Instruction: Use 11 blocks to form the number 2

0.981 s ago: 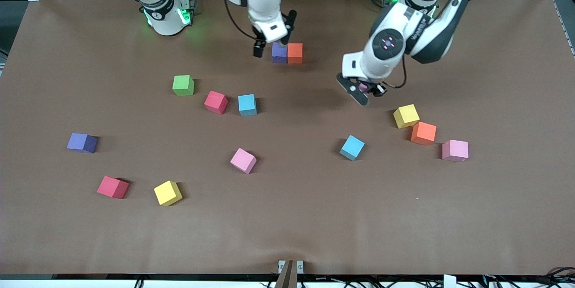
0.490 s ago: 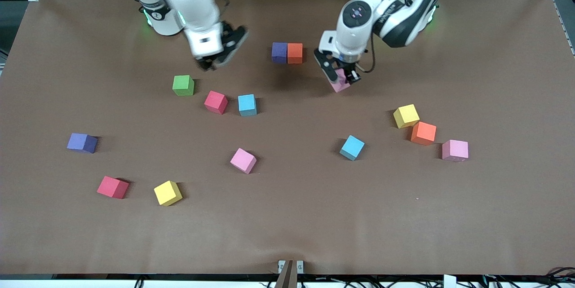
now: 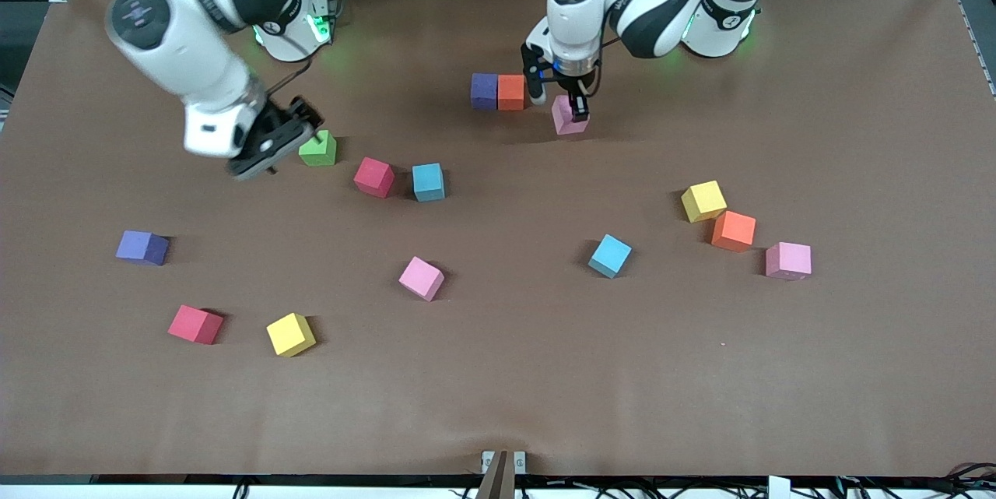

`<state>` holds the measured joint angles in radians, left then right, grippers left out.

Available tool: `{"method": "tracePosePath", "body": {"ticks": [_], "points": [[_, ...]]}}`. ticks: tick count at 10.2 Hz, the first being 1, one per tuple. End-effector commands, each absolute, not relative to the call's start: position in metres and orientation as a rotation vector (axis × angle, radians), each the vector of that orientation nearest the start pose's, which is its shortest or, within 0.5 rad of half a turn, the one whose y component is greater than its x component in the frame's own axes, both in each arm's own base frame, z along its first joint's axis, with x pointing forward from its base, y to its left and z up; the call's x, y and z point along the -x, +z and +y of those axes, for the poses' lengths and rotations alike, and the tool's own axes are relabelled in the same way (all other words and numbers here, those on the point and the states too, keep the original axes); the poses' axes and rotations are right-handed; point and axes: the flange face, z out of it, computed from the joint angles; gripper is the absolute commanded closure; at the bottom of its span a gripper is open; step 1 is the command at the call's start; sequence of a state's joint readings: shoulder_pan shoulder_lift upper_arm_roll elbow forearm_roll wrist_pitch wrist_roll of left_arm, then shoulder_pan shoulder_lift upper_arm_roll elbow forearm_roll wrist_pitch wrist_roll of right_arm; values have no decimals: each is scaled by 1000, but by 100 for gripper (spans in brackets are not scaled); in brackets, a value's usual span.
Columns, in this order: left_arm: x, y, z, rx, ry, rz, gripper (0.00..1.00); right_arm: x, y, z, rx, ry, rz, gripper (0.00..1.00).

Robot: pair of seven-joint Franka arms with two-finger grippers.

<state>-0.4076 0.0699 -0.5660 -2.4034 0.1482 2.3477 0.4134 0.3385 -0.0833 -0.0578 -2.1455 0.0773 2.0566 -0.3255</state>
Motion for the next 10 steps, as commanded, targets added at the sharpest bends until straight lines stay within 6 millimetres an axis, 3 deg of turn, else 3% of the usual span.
{"method": "tracePosePath", "body": {"ticks": [1,4,6,10], "points": [[-259,268,-403,2133,152,2161,77,-521,425,172,2936,23,-899,0],[-241,253,-422,2075,191,2237,77,-531,390,156,2930,60,-950,0],[-231,243,-435,2054,221,2276,78,-535,378,165,2847,17,-1187,0],[-215,229,-451,2020,265,2331,79,-513,352,169,2683,100,-1490,0]]}}
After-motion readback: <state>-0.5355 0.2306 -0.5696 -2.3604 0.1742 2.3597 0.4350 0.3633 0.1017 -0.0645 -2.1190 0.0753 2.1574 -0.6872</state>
